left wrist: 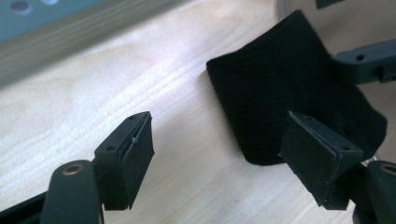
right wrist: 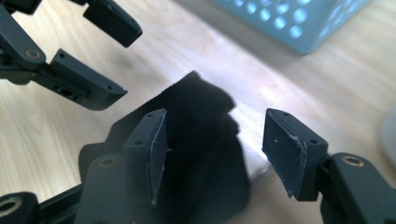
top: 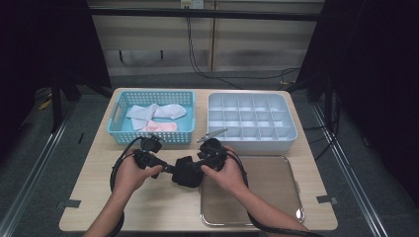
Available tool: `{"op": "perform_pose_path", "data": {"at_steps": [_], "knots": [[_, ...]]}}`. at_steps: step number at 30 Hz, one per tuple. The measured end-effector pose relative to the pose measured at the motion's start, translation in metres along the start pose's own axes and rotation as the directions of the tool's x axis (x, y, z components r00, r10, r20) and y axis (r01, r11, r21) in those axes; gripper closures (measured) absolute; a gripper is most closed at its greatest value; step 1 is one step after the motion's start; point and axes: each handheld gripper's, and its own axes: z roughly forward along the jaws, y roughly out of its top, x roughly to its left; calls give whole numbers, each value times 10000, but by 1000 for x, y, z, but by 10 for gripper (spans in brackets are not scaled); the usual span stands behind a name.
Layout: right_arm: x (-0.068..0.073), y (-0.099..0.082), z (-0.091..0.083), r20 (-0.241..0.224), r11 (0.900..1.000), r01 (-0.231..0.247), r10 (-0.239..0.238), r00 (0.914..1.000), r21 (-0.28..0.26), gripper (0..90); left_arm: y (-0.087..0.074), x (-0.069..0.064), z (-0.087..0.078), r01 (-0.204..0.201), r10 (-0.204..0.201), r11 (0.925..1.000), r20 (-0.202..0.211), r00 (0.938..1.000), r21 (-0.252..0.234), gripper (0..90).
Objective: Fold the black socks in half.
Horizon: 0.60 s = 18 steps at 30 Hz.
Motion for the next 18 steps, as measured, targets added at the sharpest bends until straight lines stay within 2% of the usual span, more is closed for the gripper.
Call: {"op": "perform_pose_path", "data": {"at_steps": [1,5,9,18], "knots": [[0,0,0,0,10000,0,0,10000,0,401,-1,0,1,113,-113,9999,-2,9999,-61,253],[3,-1,8,-7,9995,150,-150,9999,286,401,-5,5,-1,100,-100,9999,-47,9999,6,259],[3,-2,13,18,9987,197,-199,9998,478,389,-9,6,-3,228,-228,9995,-26,9997,-222,262],[-1,-4,17,26,9965,166,-168,9999,814,361,-15,6,-2,93,-93,9998,23,10000,-149,263]]}}
